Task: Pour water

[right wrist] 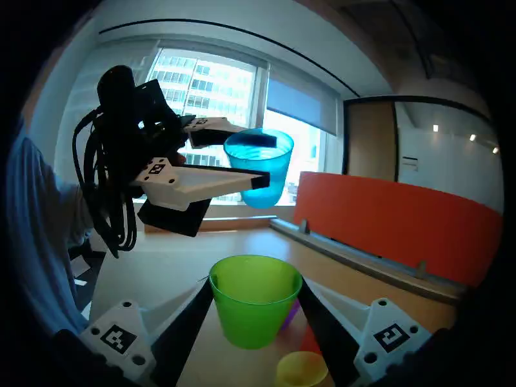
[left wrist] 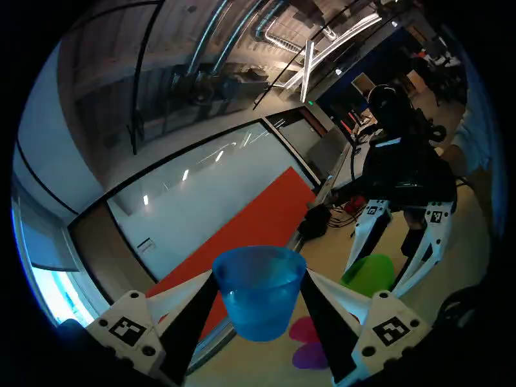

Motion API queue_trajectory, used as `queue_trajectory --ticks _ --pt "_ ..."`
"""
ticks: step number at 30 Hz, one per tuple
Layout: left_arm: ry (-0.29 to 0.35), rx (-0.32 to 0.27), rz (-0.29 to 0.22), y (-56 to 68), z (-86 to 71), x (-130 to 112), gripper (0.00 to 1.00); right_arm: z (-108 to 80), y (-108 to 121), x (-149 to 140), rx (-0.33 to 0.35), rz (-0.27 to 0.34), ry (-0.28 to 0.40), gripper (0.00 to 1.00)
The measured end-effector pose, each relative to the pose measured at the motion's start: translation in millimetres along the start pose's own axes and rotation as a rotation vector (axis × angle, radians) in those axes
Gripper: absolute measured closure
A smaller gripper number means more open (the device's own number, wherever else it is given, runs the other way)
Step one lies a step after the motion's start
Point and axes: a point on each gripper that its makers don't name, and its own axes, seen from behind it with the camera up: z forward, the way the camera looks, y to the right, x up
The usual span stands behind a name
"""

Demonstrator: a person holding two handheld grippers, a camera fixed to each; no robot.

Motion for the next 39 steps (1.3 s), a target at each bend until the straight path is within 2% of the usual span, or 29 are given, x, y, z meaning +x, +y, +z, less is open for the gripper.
queue_trajectory --ticks 14,29,39 --pt "0.013 0.035 0.183 -0.5 0.1 14.7 0.14 6.3 -14.1 3.0 0.025 -0.009 -0.003 0.08" --pt "0.022 0.059 0.296 -7.5 -0.4 22.3 0.14 8.5 -14.9 4.7 0.025 -0.006 -0.003 0.08" --pt "0.024 0.061 0.366 -6.4 2.3 24.3 0.14 9.1 -14.4 4.3 0.024 -0.005 -0.002 0.08"
